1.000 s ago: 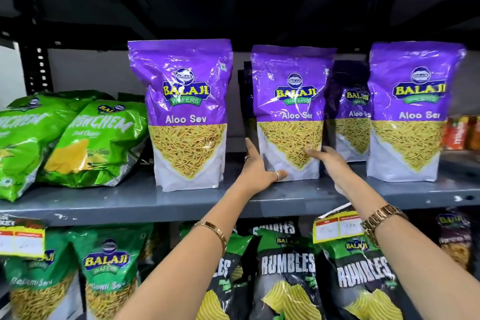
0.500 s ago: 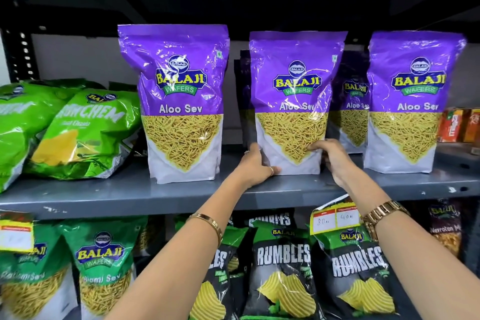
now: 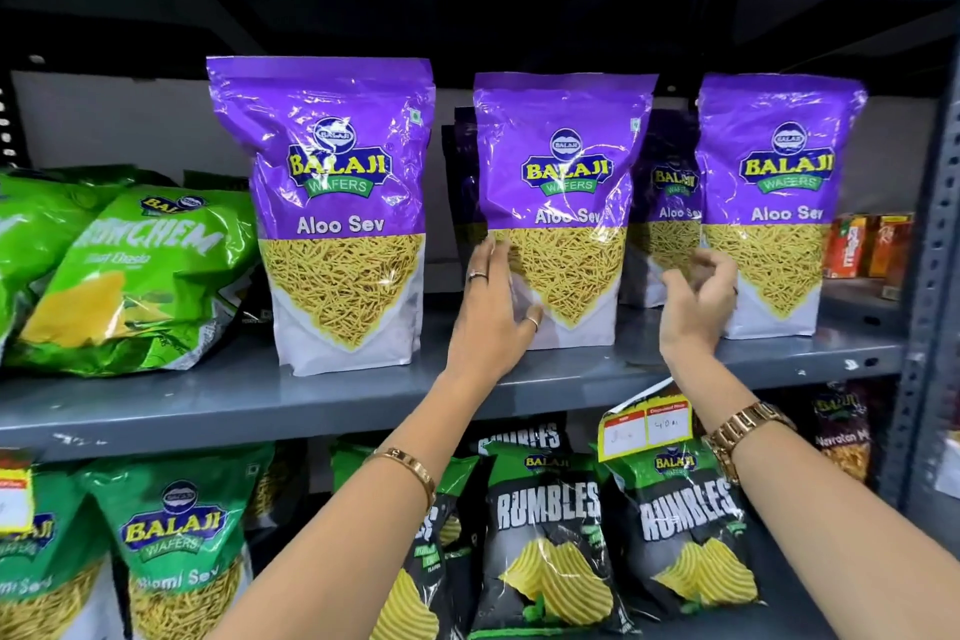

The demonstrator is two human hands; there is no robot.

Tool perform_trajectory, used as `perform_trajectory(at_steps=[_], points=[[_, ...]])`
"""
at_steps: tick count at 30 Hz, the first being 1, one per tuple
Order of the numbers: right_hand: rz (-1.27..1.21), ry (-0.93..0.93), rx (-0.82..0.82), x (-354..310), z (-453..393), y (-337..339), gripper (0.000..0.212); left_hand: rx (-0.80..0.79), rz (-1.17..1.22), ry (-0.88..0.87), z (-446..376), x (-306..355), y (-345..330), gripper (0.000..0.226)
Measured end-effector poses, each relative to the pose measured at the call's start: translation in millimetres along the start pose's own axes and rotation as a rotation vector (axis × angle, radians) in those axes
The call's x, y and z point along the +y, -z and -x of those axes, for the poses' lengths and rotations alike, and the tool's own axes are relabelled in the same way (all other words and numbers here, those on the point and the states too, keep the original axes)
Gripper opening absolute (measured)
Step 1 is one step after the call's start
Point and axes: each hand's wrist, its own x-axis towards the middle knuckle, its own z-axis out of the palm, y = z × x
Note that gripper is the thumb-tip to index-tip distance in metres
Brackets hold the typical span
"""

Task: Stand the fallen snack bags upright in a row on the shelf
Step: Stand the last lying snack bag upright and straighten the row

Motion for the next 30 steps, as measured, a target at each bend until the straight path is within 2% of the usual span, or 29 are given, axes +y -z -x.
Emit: perform_trajectory(at_steps=[4,9,12,16,19,21,24,30], points=[[0.269,0.245,0.034,4,-15,36,0.049,-0.059,-0.032,-0.205,-4,13,-17,0.063],[0.348,0.057,-0.035,26,-52,82,0.071,-0.209,0.003,-0.318,-13,43,-60,0.063],[0.363,-0.018,-0.104,38,-76,96,0.094,-0.278,0.037,-0.291,-19,58,-86,0.067],[0.261,-0.121,-0.172,51,-99,103,0.113,-0.482,0.072,-0.175,-28,73,-119,0.076],[0.203,-0.174,-0.221,60,-108,104,0.114,-0.625,0.088,-0.094,-36,82,-140,0.080],[0.218,-0.179,-0.245,64,-114,104,0.109,-0.674,0.131,-0.073,-41,87,-152,0.074],[0.291,-0.140,-0.293,69,-120,103,0.107,-0.687,0.144,-0.028,-46,90,-165,0.067],[0.325,-0.100,-0.312,75,-124,102,0.114,-0.700,0.086,0.031,-51,89,-176,0.075]])
